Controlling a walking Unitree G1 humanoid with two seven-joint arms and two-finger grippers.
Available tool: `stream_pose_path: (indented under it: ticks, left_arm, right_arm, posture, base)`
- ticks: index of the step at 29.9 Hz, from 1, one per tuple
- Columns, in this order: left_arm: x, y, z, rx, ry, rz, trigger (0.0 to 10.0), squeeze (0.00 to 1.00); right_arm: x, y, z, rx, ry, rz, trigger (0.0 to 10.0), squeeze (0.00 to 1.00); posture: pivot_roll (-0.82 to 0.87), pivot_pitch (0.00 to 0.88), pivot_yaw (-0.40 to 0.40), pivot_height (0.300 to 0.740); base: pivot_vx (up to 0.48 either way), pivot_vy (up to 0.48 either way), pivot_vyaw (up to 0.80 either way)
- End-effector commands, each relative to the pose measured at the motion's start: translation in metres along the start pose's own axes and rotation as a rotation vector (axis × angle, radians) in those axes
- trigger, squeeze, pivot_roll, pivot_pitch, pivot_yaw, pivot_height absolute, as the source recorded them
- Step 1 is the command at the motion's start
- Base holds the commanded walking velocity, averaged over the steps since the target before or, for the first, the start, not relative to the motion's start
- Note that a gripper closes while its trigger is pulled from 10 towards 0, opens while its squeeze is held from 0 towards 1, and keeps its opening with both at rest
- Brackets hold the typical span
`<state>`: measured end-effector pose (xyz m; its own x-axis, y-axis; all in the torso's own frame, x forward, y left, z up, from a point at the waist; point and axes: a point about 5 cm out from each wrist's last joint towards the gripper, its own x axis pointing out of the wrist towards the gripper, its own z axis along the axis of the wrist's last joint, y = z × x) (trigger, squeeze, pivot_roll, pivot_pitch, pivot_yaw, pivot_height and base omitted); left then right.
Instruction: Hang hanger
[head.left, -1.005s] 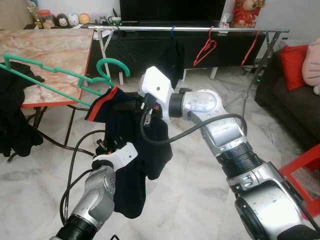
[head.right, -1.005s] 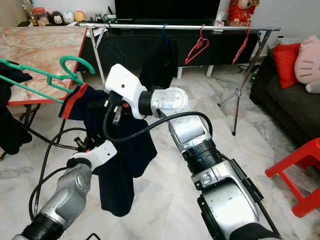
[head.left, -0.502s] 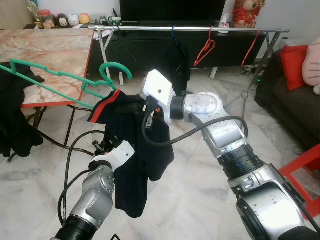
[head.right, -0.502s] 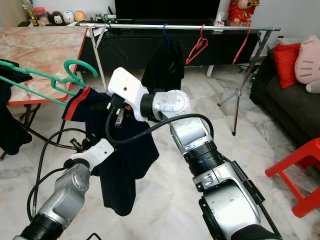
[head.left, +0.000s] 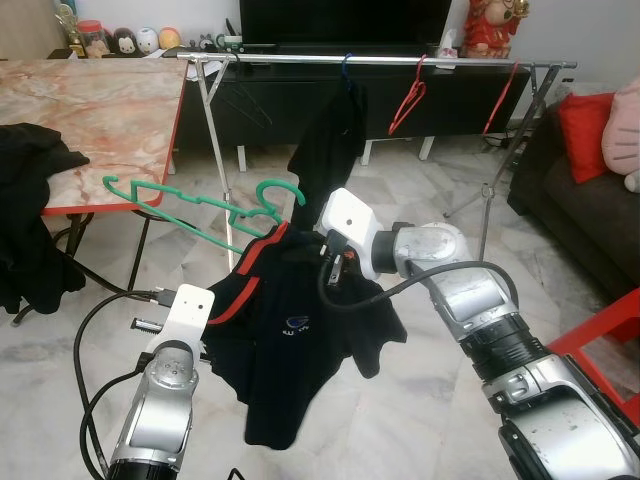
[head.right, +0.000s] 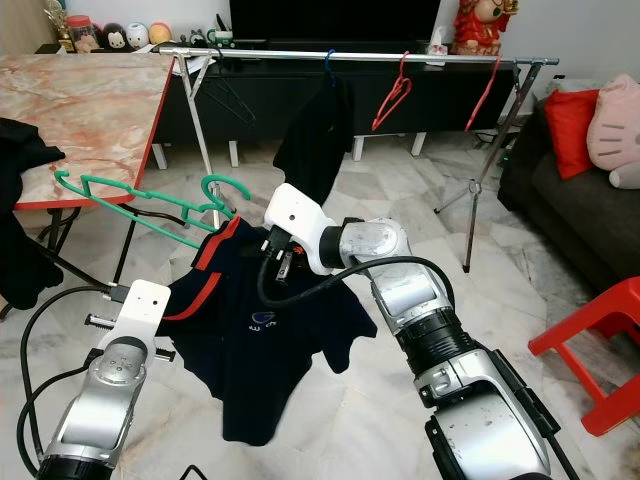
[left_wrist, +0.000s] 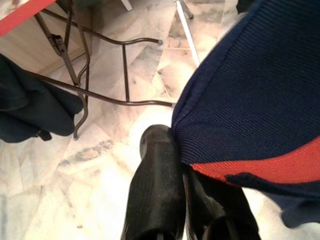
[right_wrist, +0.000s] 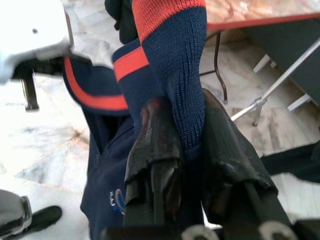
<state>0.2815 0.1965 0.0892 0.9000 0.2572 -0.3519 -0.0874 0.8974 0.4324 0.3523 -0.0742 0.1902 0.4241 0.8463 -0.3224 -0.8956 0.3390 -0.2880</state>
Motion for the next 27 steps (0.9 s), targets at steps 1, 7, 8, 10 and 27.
stream_pose_path:
  ticks: [1,7,8,10,27]
  left_arm:
    - [-0.002,0.007,-0.006,-0.062,0.033,0.013,0.0,0.00]
    - [-0.005,0.017,-0.017,-0.198,0.078,0.032,0.0,0.00]
    - [-0.005,0.017,-0.017,-0.201,0.079,0.032,0.0,0.00]
    - [-0.005,0.017,-0.017,-0.203,0.079,0.031,0.0,0.00]
    - [-0.010,0.030,-0.034,-0.311,0.147,0.039,10.0,0.00]
  right_arm:
    - [-0.011,-0.007,-0.010,0.005,0.020,-0.040,0.0,0.00]
    - [-0.034,-0.007,-0.027,0.029,-0.059,0.032,0.0,0.00]
    - [-0.034,-0.007,-0.029,0.029,-0.053,0.033,0.0,0.00]
    - [-0.035,-0.007,-0.029,0.028,-0.051,0.034,0.0,0.00]
    - [-0.092,0.028,-0.074,0.403,-0.226,0.455,0.0,0.00]
  posture:
    - [-0.04,0.000,-0.068,0.740]
    - [-0.04,0.000,-0.064,0.740]
    - [-0.04,0.000,-0.064,0.740]
    - [-0.04,0.000,-0.064,0.740]
    - [-0.05,0.000,-0.046,0.740]
  base:
    - [0.000,0.000,0.00]
    - [0.000,0.000,0.00]
    - [0.000,0.000,0.00]
    - [0.000,0.000,0.00]
    - [0.000,0.000,0.00]
